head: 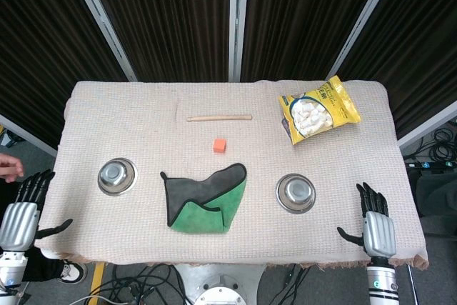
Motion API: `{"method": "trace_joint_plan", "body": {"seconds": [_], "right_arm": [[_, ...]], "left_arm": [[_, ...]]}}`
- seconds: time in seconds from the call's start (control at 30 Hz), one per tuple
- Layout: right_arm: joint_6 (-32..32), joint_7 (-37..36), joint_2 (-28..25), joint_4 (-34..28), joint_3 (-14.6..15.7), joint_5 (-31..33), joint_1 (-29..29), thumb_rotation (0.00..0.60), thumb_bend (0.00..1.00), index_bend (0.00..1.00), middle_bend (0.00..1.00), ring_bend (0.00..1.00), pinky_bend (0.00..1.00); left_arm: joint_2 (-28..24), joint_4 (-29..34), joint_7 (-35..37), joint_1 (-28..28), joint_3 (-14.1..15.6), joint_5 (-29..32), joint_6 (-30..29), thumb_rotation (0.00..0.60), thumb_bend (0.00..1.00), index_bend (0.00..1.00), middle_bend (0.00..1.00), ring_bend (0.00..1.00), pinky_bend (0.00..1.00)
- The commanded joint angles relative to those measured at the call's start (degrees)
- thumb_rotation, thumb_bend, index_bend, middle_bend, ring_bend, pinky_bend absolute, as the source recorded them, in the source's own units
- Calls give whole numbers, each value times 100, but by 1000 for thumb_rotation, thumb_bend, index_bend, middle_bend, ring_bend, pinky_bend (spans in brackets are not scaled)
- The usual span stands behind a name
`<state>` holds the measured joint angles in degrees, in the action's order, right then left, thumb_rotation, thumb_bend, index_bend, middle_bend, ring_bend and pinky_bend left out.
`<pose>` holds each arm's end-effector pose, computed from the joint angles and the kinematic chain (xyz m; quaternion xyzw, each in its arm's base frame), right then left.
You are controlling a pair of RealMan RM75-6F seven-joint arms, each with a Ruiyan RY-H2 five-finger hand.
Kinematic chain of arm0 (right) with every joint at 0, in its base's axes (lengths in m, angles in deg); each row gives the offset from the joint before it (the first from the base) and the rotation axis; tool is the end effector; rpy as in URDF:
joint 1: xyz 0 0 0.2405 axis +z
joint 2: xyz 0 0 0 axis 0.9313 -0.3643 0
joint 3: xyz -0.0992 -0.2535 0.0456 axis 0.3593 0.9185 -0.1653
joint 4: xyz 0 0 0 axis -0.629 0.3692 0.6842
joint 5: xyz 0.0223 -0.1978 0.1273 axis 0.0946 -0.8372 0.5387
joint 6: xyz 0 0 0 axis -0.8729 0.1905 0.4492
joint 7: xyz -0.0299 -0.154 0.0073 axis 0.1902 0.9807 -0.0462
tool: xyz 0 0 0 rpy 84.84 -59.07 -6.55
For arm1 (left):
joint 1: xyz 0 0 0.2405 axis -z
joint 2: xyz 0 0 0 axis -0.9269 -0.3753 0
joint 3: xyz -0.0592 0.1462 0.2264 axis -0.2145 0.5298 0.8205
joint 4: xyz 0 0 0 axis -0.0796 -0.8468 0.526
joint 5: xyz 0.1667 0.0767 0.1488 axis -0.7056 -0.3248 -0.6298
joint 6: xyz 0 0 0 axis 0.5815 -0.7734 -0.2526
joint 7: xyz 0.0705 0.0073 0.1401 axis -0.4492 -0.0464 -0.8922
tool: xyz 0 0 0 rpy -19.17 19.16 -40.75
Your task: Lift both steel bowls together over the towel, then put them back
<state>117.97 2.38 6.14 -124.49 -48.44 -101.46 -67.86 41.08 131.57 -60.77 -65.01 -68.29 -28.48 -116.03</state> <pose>-0.3161 -0.1771 0.0186 0.5009 -0.5085 0.4074 0.5697 -0.3766 0.1819 0.1049 -0.5625 -0.4208 -0.4559 0.5464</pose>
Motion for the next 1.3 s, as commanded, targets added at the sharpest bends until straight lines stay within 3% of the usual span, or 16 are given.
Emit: {"method": "trace_joint_plan", "body": {"seconds": [0.03,0.2,0.3,0.57,0.67,0.77,1.07,1.3], "right_arm": [[-35,7,-15,10,-11,37,12,600,0,0,0,0,0],[-277,154,-178,-50,-81,129,166,600,0,0,0,0,0],[-588,409,-364,-222,-230,303,388,600,0,0,0,0,0],[-1910,1432,-671,-738,-780,1437,1366,600,0,0,0,0,0],[-2283,1773,-577,-746,-880,1908,1718,600,0,0,0,0,0],[-2559,2084,-450,-708,-883,2321,2024,600,0,0,0,0,0],[-2798,2736,-106,-618,-715,3166,2653,600,0,0,0,0,0],[-2805,2897,28,-522,-641,3556,2960,600,5,0,0,0,0]], "left_arm": [[-8,0,26,29,-10,8,30,600,0,30,39,0,69],[-55,59,12,165,-38,-34,148,600,0,34,39,0,69],[-106,19,25,431,-112,5,517,600,0,41,39,0,69],[-432,-102,-308,1597,-220,437,2719,600,0,41,39,0,69],[-516,-162,-279,2036,-180,533,3564,600,0,41,39,0,67],[-459,-330,-186,2322,-158,586,4041,600,0,42,39,0,63],[-335,-458,-148,2774,-115,681,4613,600,0,48,39,0,66],[-265,-372,-57,2887,-33,589,4574,600,0,100,51,0,76]]}}
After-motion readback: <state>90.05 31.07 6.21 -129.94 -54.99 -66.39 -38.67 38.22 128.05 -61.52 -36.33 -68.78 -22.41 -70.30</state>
